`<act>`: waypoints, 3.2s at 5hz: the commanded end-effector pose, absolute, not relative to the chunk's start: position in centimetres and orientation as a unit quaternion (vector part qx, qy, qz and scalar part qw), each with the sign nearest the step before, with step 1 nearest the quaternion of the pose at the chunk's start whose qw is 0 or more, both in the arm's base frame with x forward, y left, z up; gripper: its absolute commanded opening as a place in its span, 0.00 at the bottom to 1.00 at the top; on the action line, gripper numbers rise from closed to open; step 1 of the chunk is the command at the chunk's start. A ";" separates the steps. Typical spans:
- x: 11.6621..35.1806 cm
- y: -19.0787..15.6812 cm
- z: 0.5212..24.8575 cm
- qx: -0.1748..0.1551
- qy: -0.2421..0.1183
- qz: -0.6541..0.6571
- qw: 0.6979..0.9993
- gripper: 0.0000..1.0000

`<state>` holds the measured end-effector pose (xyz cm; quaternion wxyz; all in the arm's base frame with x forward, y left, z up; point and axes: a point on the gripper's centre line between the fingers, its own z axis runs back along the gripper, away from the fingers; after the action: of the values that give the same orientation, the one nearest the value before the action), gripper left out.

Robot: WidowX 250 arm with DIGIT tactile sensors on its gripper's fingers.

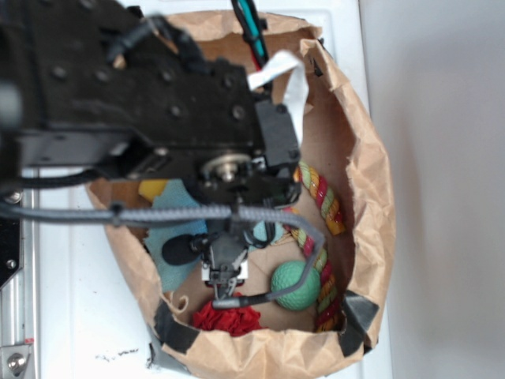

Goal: Grab the green ball.

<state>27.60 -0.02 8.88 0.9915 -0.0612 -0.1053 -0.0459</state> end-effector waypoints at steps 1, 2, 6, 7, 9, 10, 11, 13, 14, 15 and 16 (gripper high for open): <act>28.7 -0.8 8.6 -0.071 -0.152 -0.246 0.955 1.00; 28.3 -1.2 9.0 -0.070 -0.165 -0.267 0.947 1.00; 28.5 -3.2 11.6 -0.169 -0.184 -0.255 0.934 1.00; 29.9 -3.6 11.2 -0.163 -0.179 -0.240 0.940 1.00; 32.2 -3.7 10.0 -0.140 -0.180 -0.225 0.947 1.00; 33.0 -3.1 9.2 -0.136 -0.175 -0.211 0.952 1.00; 33.2 -3.3 9.0 -0.142 -0.167 -0.208 0.953 1.00; 32.5 -4.5 8.0 -0.174 -0.132 -0.192 0.957 1.00; 32.2 -5.0 8.1 -0.185 -0.124 -0.185 0.957 1.00; 31.9 -5.4 8.4 -0.191 -0.123 -0.185 0.956 1.00; 32.2 -5.5 8.5 -0.198 -0.130 -0.179 0.955 1.00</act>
<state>31.47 -5.28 6.90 0.9560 -0.2116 -0.1059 -0.1733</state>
